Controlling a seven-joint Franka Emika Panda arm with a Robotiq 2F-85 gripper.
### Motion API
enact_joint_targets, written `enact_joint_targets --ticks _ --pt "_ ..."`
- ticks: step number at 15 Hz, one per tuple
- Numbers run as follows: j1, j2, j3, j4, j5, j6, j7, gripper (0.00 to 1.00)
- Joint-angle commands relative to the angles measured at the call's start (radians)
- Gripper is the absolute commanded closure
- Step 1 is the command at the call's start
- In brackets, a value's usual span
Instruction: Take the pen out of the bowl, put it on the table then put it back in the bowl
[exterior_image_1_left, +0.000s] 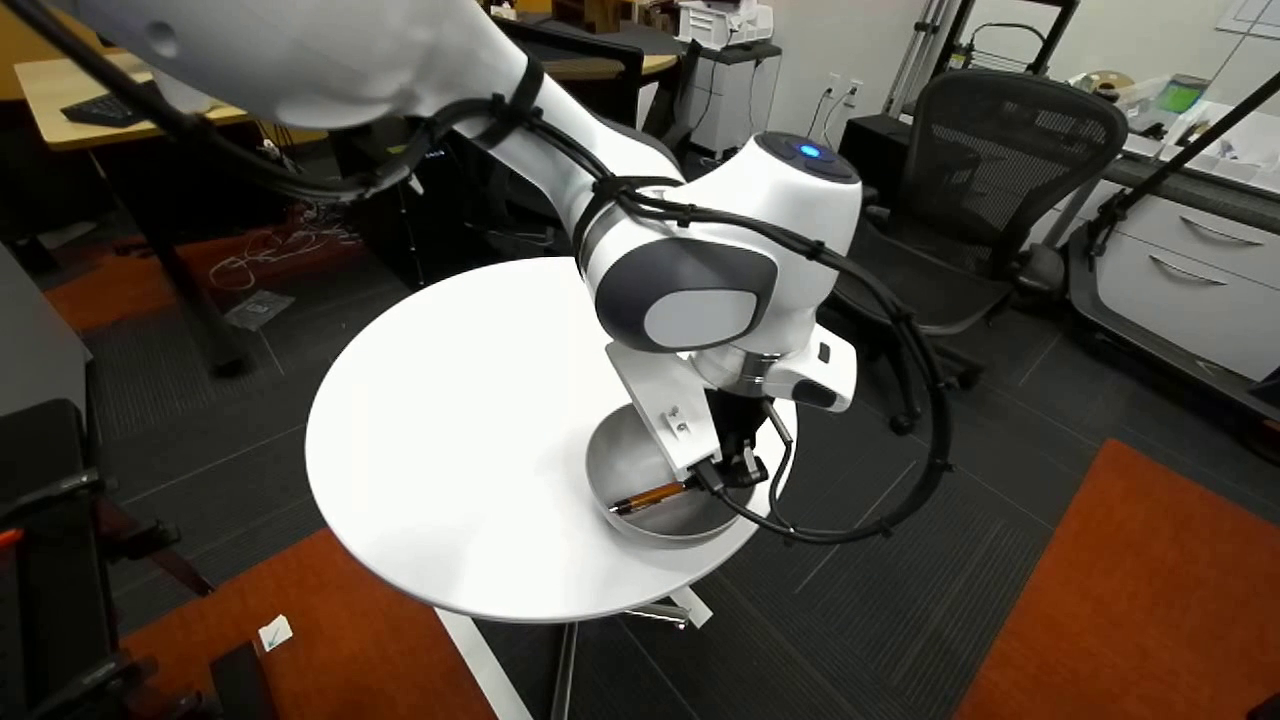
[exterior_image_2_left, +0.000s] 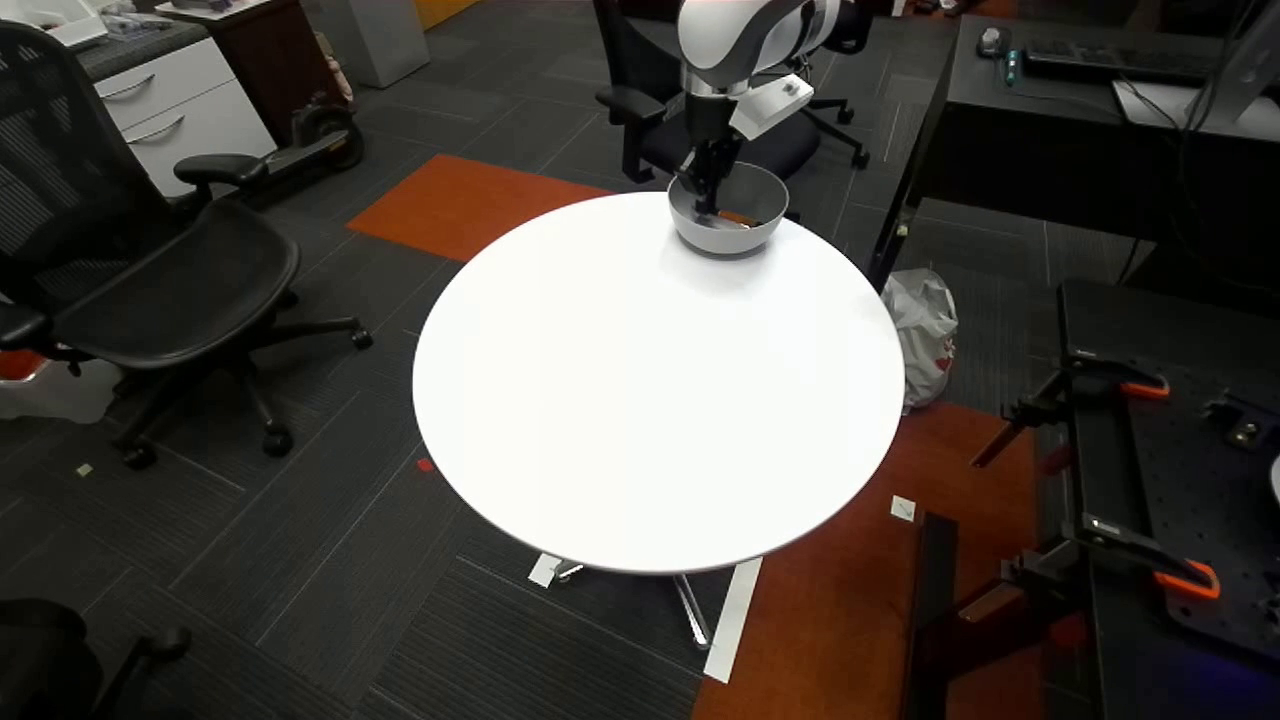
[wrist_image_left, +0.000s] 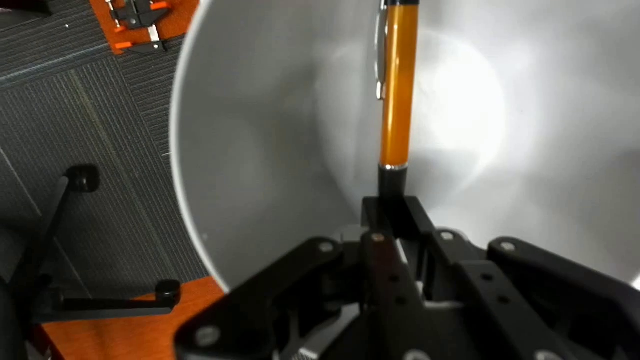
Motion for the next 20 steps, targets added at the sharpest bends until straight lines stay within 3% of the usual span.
enact_joint_targets --ticks 1,11,20 --pt "0.072 -0.056 -0.038 -0.066 -0.074 0.034 0.098 0.97" --pt "0.263 -0.191 -0.158 -0.210 -0.289 0.116 0.354 0.97" --pt "0.358 -0.227 -0.131 -0.254 -0.415 0.112 0.354 0.97"
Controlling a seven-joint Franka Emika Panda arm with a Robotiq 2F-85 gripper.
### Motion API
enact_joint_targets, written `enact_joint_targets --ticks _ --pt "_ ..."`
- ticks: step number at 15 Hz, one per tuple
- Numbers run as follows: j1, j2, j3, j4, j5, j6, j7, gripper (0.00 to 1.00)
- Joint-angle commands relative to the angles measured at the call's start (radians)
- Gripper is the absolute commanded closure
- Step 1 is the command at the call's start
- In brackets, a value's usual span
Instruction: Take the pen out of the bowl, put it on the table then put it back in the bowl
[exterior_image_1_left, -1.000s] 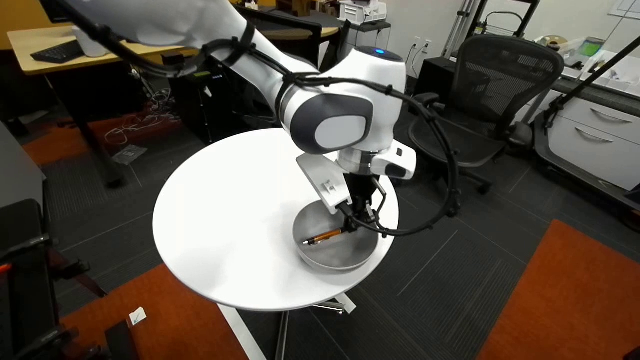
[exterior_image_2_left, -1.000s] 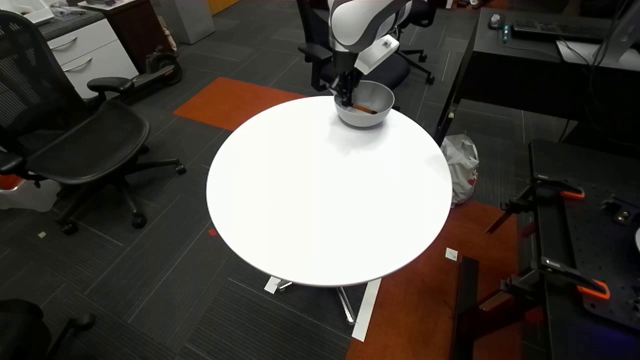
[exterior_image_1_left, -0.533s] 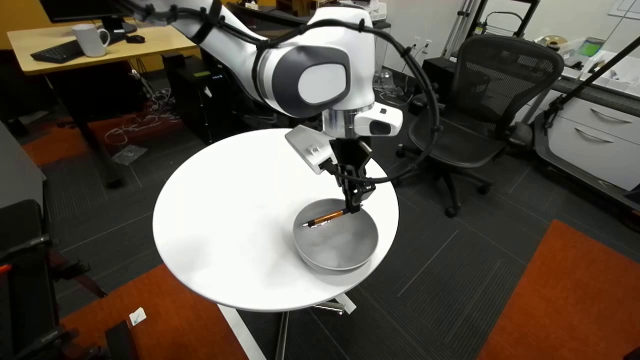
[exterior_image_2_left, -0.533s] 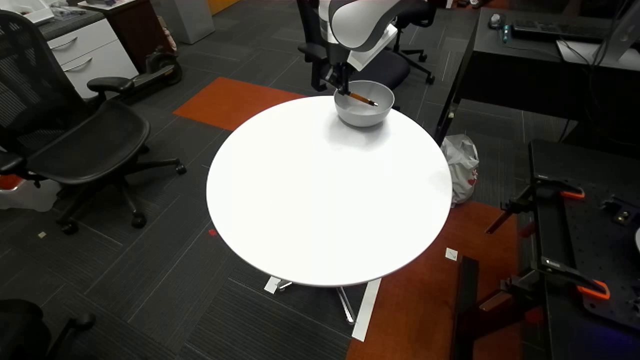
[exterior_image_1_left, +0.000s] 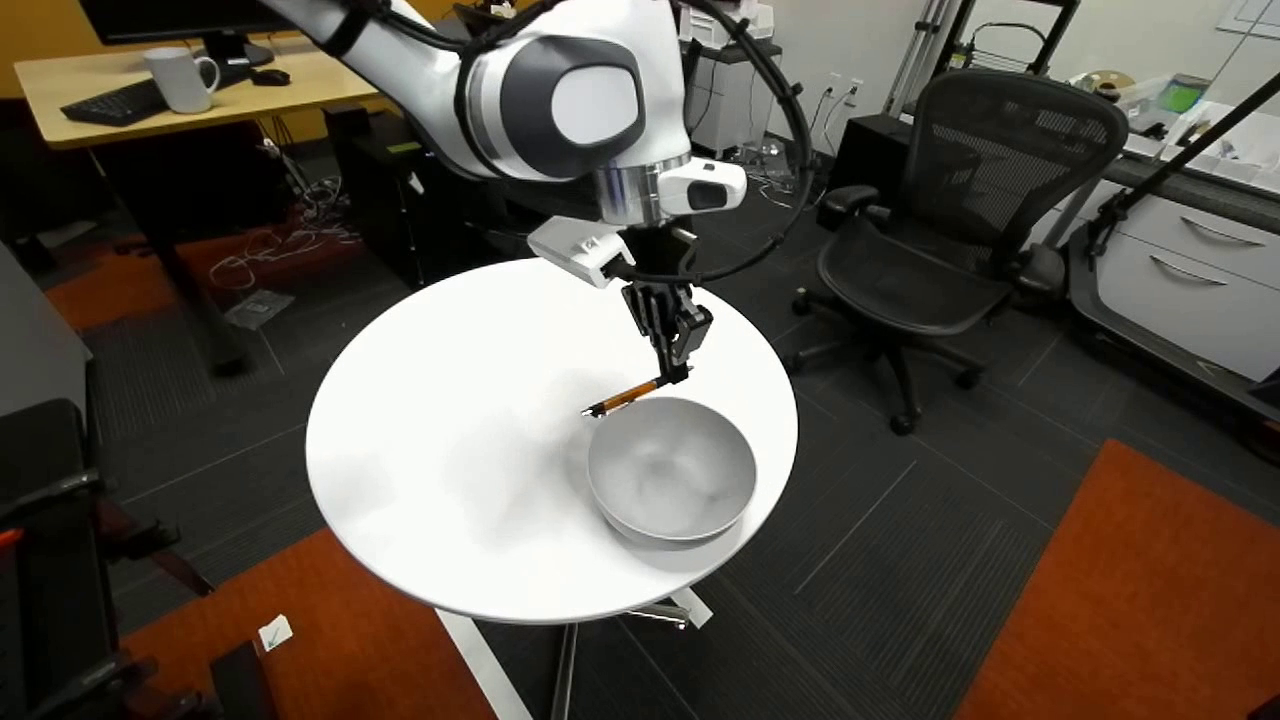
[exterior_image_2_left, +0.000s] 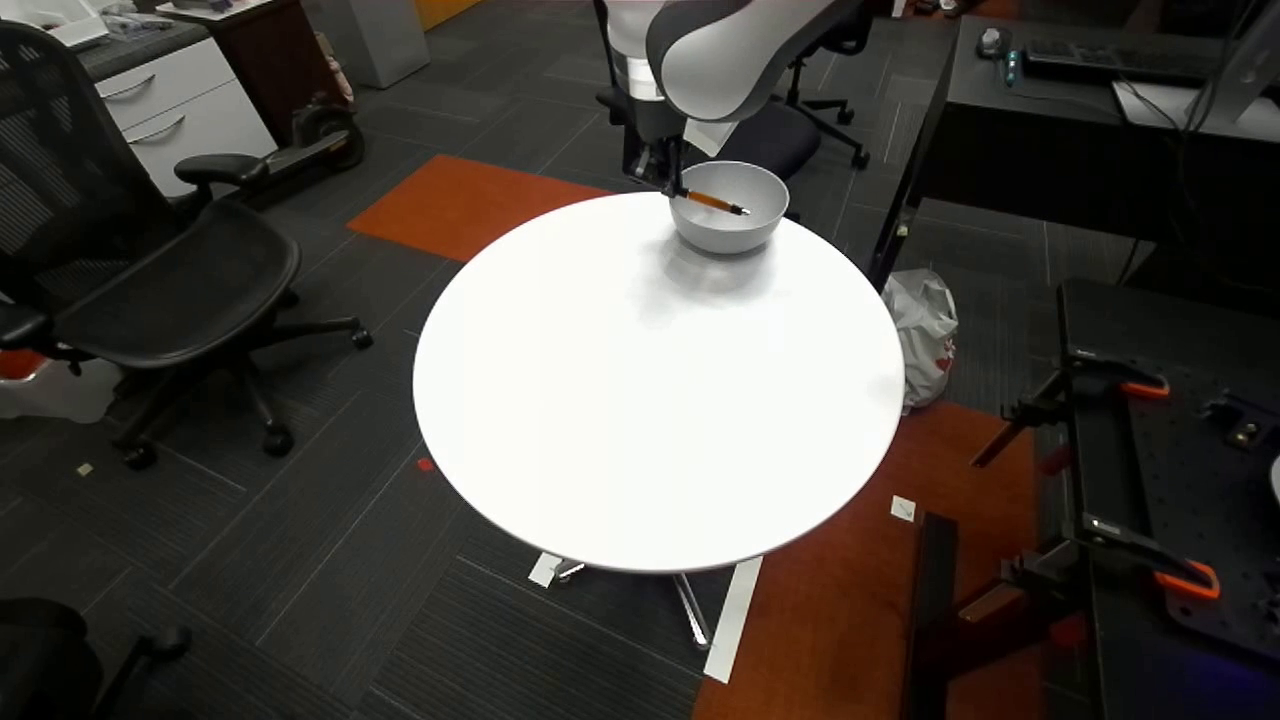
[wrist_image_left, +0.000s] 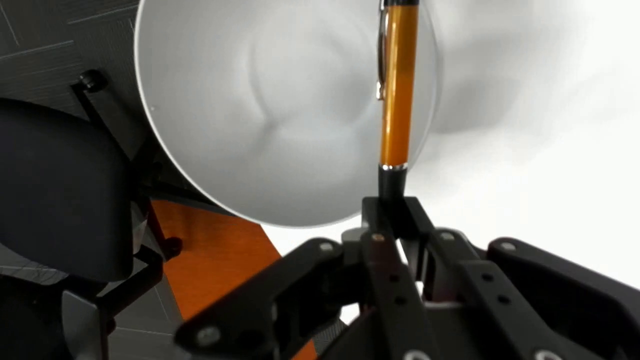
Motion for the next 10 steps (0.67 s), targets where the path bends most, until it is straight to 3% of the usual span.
enact_joint_targets --ticks 1,5,10 --pt "0.034 -0.033 0.017 -0.051 -0.050 0.023 -0.001 0.97" --pt "0.042 -0.019 0.068 -0.042 -0.069 0.024 -0.058 0.97" --pt "0.018 0.011 0.140 -0.025 -0.063 0.041 -0.221 0.97"
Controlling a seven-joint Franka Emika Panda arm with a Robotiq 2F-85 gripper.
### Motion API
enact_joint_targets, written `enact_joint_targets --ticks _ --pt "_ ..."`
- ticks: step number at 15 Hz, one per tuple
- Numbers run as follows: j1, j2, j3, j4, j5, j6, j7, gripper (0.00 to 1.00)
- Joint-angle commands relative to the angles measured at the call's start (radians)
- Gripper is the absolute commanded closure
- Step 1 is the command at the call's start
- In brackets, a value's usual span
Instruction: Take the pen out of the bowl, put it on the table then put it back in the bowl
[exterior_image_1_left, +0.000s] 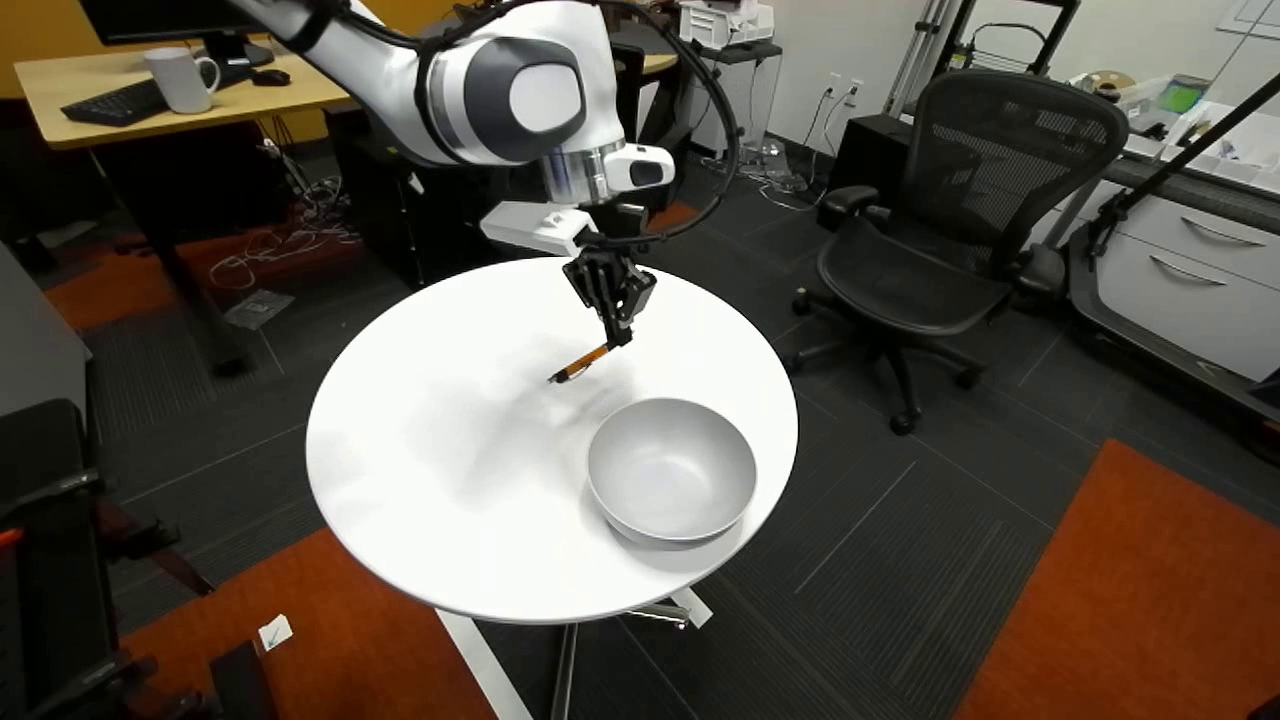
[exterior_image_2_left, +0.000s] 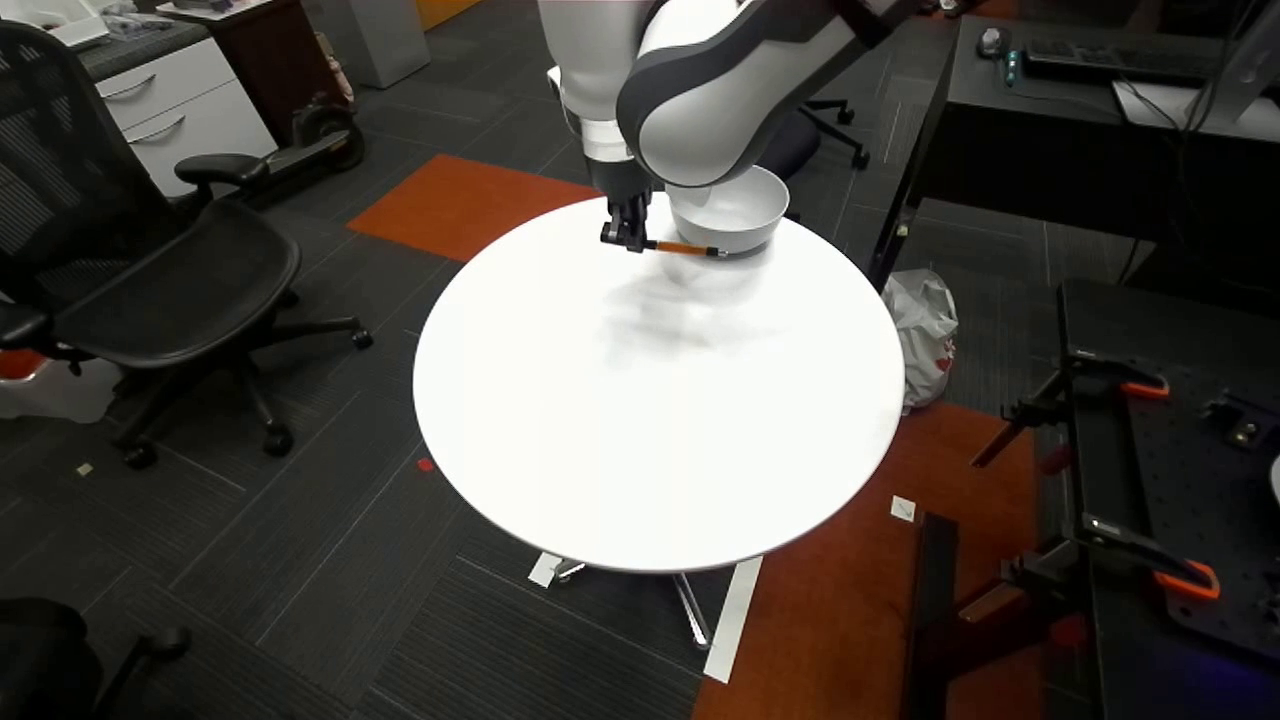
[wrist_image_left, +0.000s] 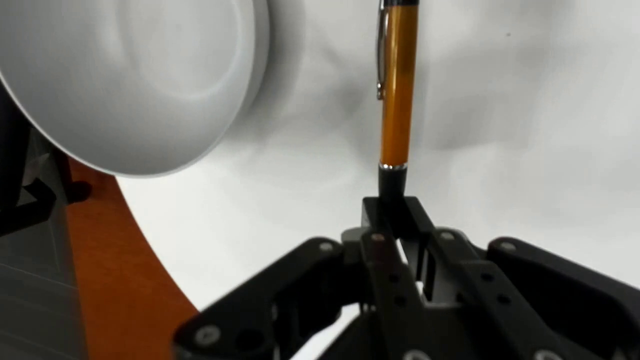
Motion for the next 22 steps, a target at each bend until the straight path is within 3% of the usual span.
enact_joint_targets --ticks 1,10,11,12,14,20,22 --pt "-0.030 0.021 0.043 0.001 -0.016 0.040 -0.124 0.97" --pt "-0.091 0.130 0.098 0.036 -0.031 0.144 -0.428 0.96" --pt "-0.091 0.136 0.097 0.041 -0.032 0.146 -0.441 0.62" --pt "-0.092 0.139 0.097 0.042 -0.034 0.147 -0.453 0.61" --pt "-0.079 0.132 0.086 0.044 -0.046 0.140 -0.444 0.48" --pt "-0.046 0.083 0.081 0.004 -0.076 0.127 -0.416 0.02" --pt "-0.040 0.060 0.085 -0.015 -0.071 0.116 -0.409 0.00"
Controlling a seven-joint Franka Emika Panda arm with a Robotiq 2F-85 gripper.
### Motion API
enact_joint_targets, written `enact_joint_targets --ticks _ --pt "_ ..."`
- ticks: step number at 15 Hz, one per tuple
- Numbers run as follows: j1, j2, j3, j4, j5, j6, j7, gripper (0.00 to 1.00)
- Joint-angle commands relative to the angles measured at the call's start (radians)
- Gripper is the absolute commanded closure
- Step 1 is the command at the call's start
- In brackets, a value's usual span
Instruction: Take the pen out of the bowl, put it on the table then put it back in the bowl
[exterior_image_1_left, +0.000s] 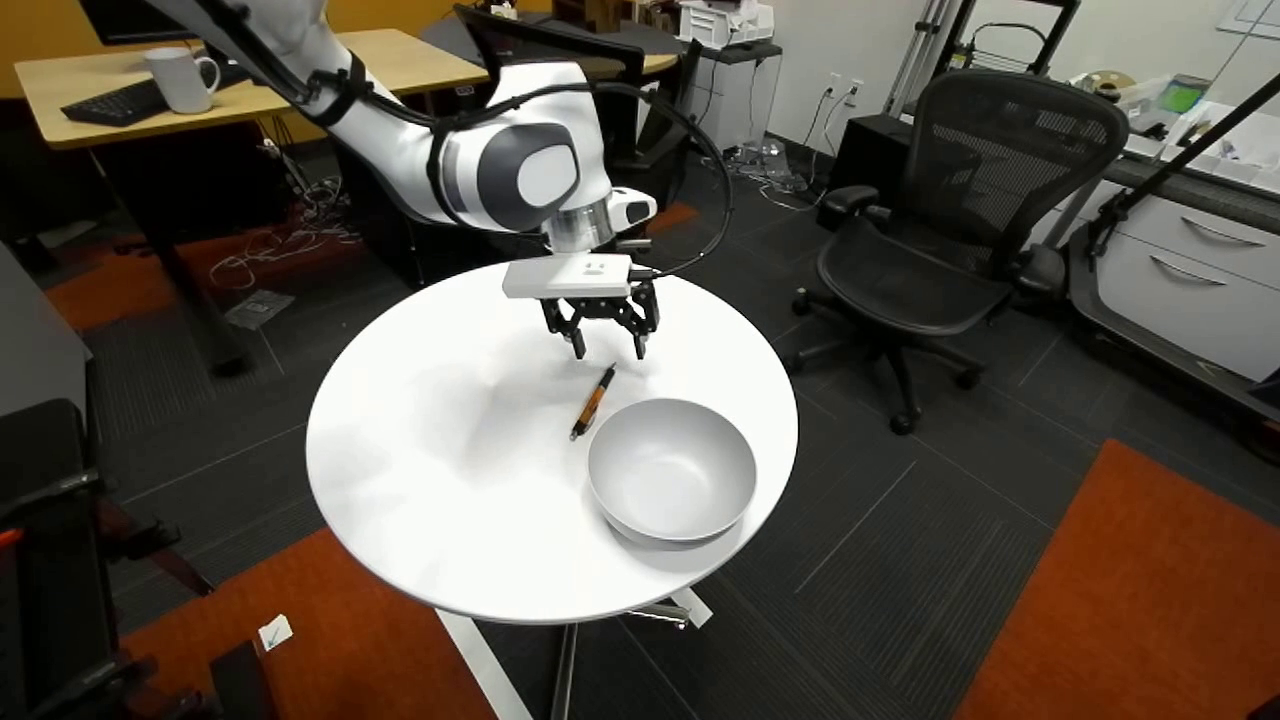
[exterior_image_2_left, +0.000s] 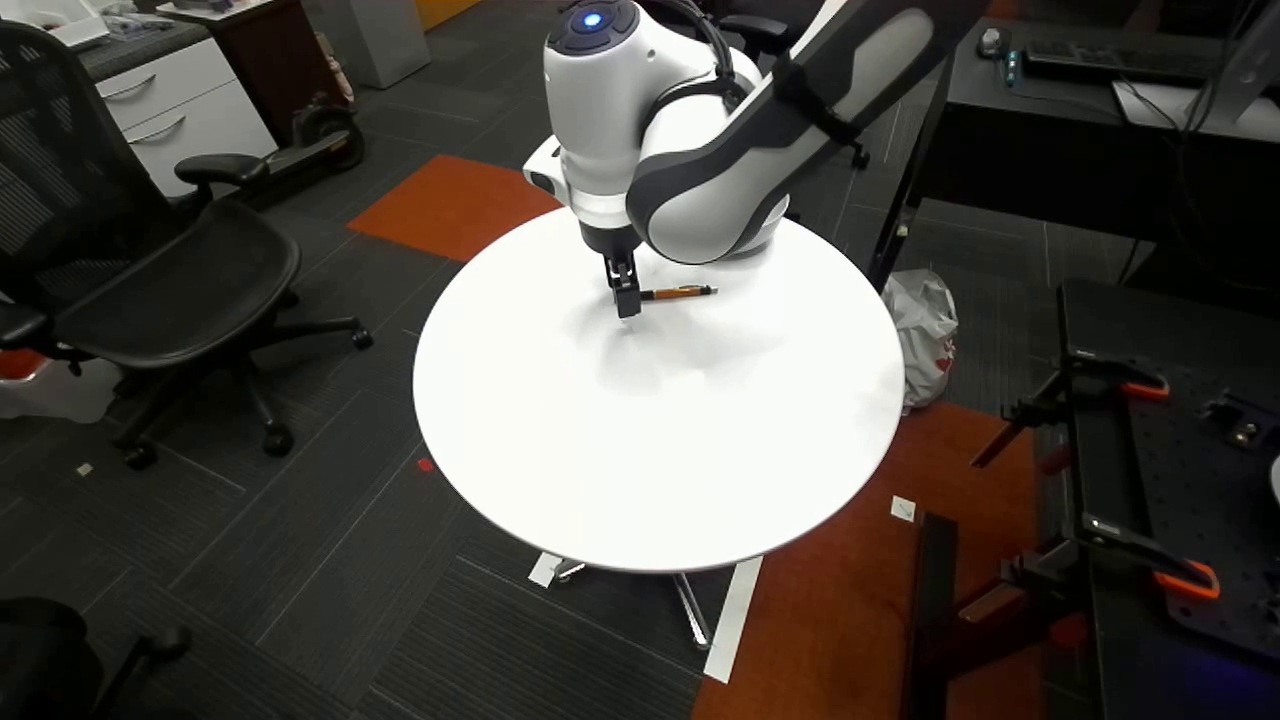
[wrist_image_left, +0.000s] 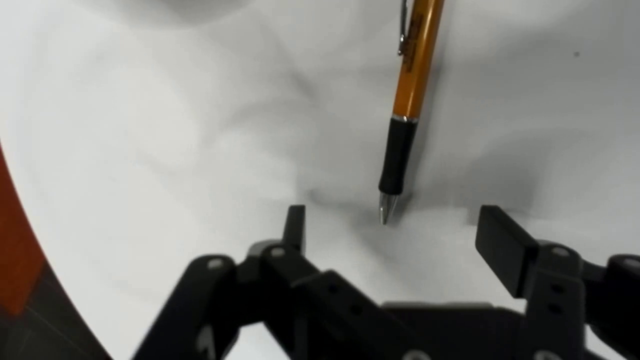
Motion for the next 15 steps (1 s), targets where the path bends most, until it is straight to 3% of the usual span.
enact_joint_targets --ticks 1,6,10,11,12,15 --pt "0.009 -0.076 0.010 -0.063 -0.010 -0.028 0.020 0.00" --pt "-0.043 -0.174 0.070 -0.148 0.032 -0.087 -0.052 0.00" --pt "-0.109 -0.243 0.132 -0.198 0.091 -0.212 -0.174 0.00" --pt "-0.121 -0.255 0.137 -0.203 0.102 -0.248 -0.201 0.00" --pt "-0.086 -0.188 0.109 -0.141 0.073 -0.196 -0.140 0.00" --pt "-0.093 -0.191 0.111 -0.144 0.077 -0.204 -0.150 0.00"
